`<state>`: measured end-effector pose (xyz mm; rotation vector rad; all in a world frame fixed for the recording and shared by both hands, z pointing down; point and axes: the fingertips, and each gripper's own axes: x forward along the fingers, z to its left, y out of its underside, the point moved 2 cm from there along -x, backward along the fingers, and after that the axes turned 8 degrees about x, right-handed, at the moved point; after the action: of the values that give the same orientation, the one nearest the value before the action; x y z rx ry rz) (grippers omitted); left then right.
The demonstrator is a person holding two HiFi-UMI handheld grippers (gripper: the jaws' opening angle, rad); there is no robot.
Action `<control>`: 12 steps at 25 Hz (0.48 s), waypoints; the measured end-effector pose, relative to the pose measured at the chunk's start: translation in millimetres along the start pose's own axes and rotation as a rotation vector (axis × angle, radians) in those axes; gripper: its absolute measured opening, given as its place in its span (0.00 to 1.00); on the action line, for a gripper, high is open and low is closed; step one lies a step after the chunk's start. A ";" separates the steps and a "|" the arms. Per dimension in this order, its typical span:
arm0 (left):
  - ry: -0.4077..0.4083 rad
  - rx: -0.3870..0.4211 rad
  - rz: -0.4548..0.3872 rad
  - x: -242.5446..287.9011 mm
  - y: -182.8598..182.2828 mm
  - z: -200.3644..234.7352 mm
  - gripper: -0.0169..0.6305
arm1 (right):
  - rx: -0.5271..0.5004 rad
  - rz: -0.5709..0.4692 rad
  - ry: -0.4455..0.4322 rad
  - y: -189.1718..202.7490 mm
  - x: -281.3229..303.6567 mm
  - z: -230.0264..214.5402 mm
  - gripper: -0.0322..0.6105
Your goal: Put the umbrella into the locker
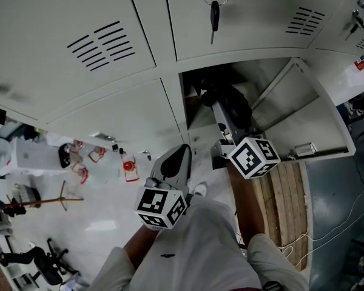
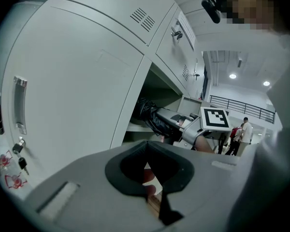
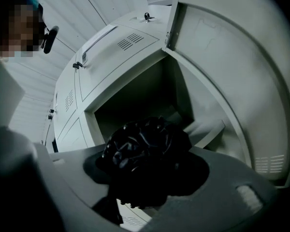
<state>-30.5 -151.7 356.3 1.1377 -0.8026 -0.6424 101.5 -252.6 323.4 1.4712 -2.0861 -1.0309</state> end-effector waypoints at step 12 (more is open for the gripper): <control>-0.036 -0.008 0.005 -1.4 1.4 8.9 0.05 | -0.041 0.049 0.011 12.0 47.9 -6.9 0.46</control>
<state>-38.5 -154.9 359.1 1.1192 -0.8329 -0.6626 80.5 -297.0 332.2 1.3964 -2.0699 -1.0390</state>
